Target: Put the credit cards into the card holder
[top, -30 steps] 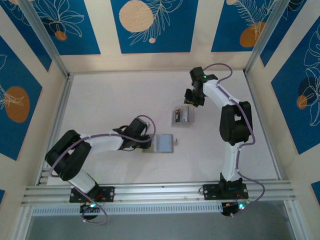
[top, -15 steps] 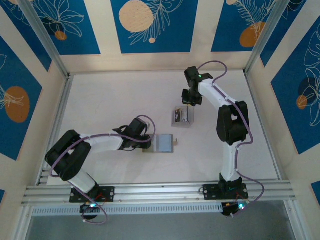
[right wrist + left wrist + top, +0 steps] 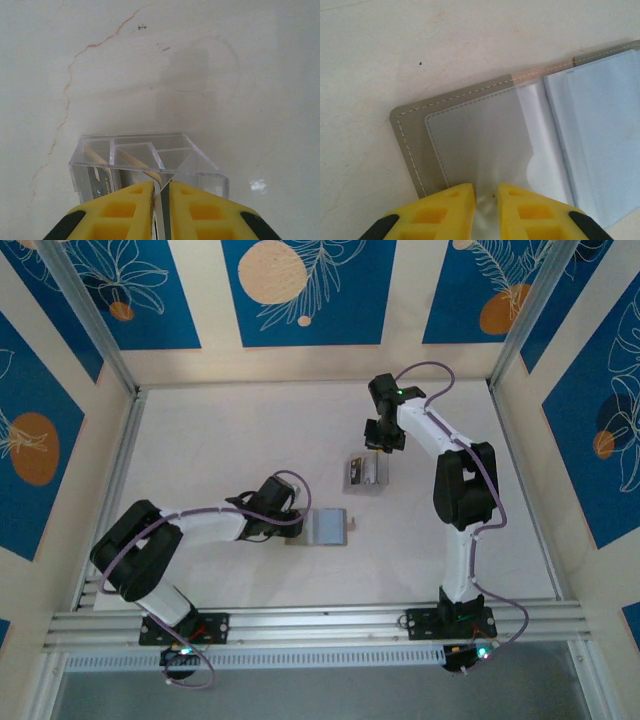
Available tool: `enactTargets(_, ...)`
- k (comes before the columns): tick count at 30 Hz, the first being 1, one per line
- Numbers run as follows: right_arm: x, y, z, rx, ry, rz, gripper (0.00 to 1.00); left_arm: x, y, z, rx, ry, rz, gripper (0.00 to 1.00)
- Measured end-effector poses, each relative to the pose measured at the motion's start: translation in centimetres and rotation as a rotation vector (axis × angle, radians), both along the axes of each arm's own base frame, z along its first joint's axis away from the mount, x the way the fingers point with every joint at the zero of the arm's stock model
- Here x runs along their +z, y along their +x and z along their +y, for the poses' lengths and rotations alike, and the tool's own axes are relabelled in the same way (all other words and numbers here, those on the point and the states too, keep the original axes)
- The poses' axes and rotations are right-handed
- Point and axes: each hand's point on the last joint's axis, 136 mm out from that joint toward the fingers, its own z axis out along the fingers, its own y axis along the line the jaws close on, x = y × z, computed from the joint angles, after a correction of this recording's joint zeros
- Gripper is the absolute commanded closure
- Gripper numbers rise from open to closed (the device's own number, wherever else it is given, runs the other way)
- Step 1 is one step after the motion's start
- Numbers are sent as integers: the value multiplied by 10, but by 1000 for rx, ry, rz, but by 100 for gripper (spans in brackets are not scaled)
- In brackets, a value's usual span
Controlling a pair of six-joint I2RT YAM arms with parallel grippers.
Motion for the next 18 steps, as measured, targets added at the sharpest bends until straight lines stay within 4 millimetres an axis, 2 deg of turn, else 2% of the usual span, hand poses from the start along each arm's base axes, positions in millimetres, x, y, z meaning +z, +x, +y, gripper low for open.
enactTargets(18,-5,-9,-9,-9,-32,16,87,0,0,0,0,-1,-1,80)
